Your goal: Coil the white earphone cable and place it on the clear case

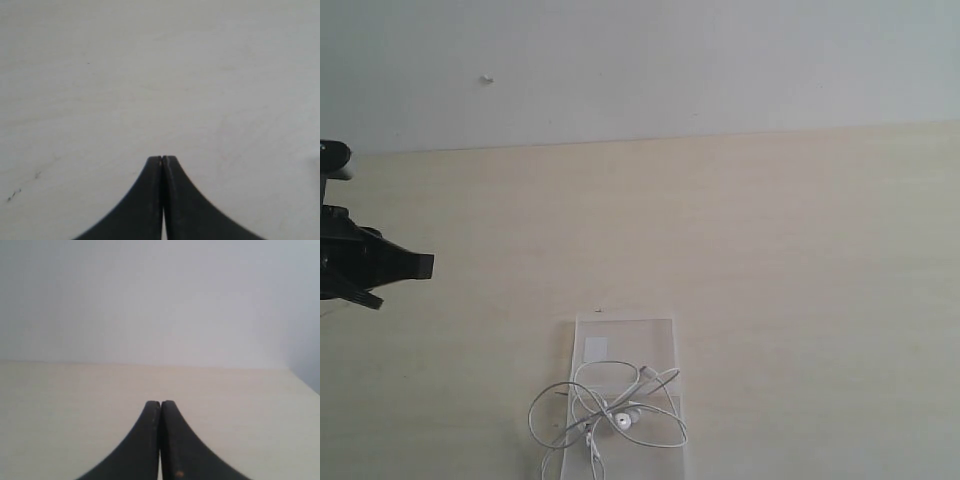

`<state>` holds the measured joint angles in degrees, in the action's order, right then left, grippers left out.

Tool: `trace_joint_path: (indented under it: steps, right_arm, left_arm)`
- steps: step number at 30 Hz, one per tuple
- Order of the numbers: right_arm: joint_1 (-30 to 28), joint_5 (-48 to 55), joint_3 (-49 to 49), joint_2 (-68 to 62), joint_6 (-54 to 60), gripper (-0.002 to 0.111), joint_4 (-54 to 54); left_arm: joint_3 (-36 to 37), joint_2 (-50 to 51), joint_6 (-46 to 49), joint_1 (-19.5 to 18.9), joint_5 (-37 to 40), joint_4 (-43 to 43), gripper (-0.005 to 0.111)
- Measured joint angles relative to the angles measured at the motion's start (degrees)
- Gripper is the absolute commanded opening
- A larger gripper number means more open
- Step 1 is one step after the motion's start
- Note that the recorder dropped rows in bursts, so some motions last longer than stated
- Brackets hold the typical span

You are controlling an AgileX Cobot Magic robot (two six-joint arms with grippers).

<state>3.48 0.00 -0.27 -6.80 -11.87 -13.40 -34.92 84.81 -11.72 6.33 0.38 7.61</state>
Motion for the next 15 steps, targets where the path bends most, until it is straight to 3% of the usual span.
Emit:
trace_joint_path:
  steps: [5,15]
  right_arm:
    - [-0.13,5.57,0.0,6.09,-0.9,0.0,0.0]
    - [-0.13,15.9,0.0,6.41,-1.0,0.0,0.14]
  left_arm:
    - [0.0,0.0,0.0,0.0,0.0,0.0,0.0]
    - [0.04,0.0,0.0,0.0,0.11,0.0,0.0]
